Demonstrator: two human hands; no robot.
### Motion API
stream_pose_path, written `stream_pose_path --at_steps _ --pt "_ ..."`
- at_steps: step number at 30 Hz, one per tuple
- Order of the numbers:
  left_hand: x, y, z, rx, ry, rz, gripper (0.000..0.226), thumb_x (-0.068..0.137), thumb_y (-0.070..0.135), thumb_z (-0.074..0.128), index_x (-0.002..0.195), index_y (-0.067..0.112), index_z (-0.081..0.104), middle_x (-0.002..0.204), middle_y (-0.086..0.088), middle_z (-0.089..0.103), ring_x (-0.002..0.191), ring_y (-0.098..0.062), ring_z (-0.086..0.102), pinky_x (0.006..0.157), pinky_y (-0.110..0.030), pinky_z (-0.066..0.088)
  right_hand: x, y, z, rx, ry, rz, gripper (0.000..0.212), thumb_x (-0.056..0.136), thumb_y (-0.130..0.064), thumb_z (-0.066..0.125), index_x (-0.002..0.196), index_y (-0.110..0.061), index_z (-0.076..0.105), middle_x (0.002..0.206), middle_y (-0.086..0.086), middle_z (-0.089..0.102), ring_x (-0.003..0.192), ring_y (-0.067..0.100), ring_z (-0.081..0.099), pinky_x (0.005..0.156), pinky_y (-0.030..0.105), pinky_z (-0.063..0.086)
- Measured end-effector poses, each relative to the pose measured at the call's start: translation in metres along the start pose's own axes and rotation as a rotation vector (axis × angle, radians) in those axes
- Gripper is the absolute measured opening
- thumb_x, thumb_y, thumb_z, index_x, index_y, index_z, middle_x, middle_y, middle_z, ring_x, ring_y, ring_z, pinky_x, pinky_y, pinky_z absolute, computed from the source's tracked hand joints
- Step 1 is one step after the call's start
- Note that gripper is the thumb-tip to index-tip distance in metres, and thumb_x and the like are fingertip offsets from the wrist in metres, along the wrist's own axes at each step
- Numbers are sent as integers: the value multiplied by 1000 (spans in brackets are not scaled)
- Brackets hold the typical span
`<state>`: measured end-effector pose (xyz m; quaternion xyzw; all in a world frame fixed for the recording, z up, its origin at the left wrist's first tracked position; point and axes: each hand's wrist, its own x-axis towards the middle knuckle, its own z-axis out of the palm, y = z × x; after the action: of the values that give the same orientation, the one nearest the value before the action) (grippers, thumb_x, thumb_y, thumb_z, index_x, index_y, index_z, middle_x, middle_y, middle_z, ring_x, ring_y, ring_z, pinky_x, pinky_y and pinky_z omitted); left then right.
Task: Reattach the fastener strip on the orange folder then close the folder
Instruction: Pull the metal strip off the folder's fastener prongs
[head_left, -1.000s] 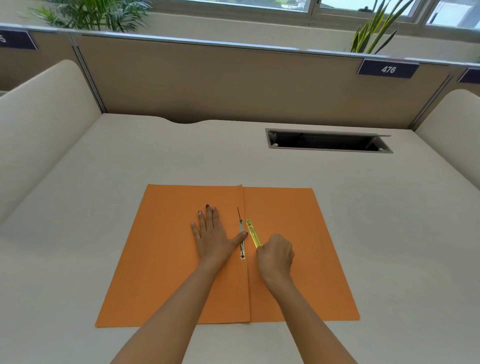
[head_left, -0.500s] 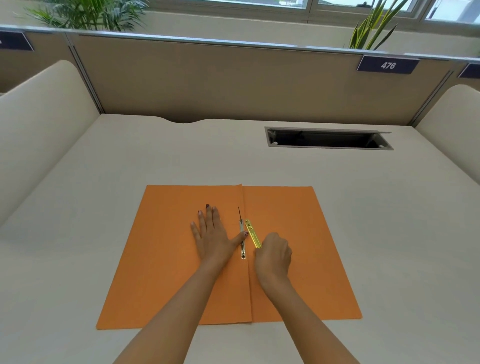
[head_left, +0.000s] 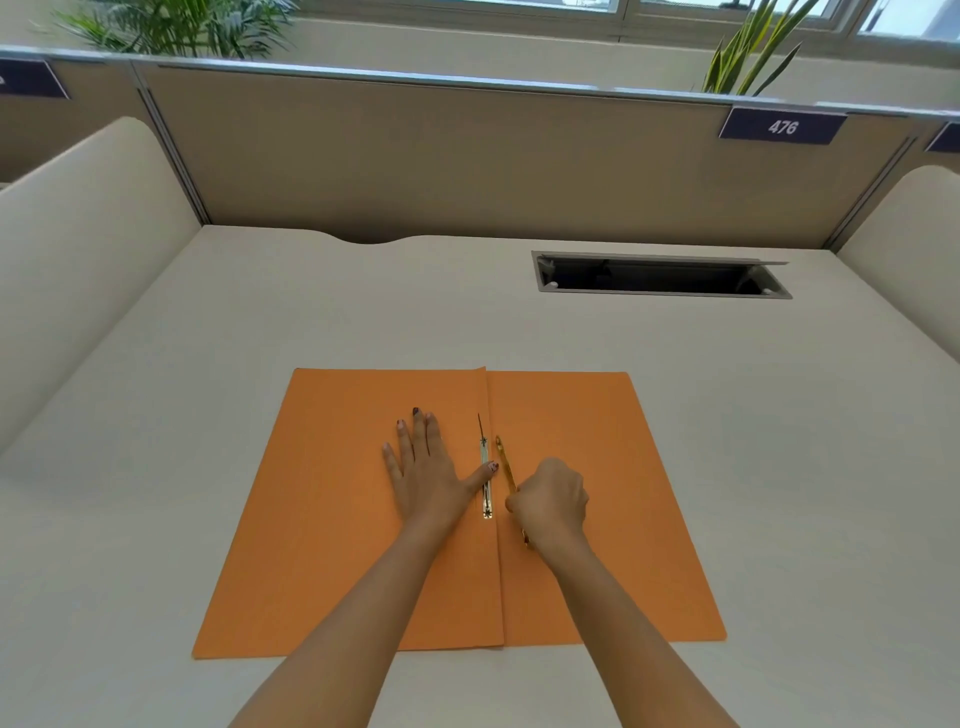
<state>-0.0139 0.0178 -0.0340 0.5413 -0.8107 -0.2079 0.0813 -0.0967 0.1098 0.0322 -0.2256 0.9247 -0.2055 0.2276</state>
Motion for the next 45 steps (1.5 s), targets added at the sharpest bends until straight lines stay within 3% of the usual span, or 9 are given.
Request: stream_pose_path --at_steps 5,9,13,19,27,32,37,42,45 --pt "-2 0 1 -9 9 28 107 74 81 38 152 18 -2 162 0 -9 147 -23 -17 116 -48 -15 4 14 1 125 44 -37 12 87 -13 60 88 -5 69 91 10 70 91 31 64 63 26 40" --pt "-3 -2 -2 -36 -23 74 98 78 78 36 152 23 4 162 5 -4 147 -23 -16 114 -49 -17 1 20 -9 456 128 -187 7 84 -19 70 82 -13 69 74 -4 65 78 17 62 58 20 44" --pt "-5 5 -10 -345 14 87 57 93 53 42 144 30 35 157 8 26 149 -21 -3 115 -49 -16 -5 19 -12 668 -17 -195 4 80 -21 75 78 -22 72 76 0 72 77 17 68 73 37 58" --pt "-5 19 -15 -685 50 42 32 98 33 43 124 31 62 125 -1 67 145 -14 24 117 -46 -16 -9 11 -5 723 -90 -233 4 79 -20 76 82 -19 76 76 2 75 74 14 70 73 33 58" --pt "-8 20 -13 -791 99 15 27 98 29 47 116 29 68 119 5 69 142 -11 30 118 -42 -15 -6 11 2 712 -51 -238 10 78 -22 77 73 -29 73 69 -8 72 63 -1 65 65 19 53" --pt "-10 21 -15 -792 106 28 29 97 19 48 113 32 68 116 3 71 142 -11 30 117 -41 -16 -6 9 3 717 -83 -232 5 78 -21 77 82 -18 76 73 -4 74 66 4 66 64 19 52" --pt "-10 21 -15 -817 95 27 27 98 24 47 114 32 68 113 7 71 142 -10 30 116 -39 -18 -5 9 4 688 -52 -228 1 78 -22 76 79 -22 75 69 -9 72 60 -6 63 55 6 47" --pt "-11 21 -18 -837 93 23 26 97 23 48 110 29 69 106 13 69 141 -10 33 116 -37 -16 -5 10 5 668 -52 -203 2 78 -23 76 77 -23 75 68 -11 71 59 -9 62 52 4 45" --pt "-15 17 -21 -808 97 12 25 96 18 50 110 20 71 114 4 70 141 -11 33 116 -35 -17 -6 9 6 643 -42 -180 7 78 -24 76 72 -28 73 66 -12 71 60 -6 64 54 9 45"
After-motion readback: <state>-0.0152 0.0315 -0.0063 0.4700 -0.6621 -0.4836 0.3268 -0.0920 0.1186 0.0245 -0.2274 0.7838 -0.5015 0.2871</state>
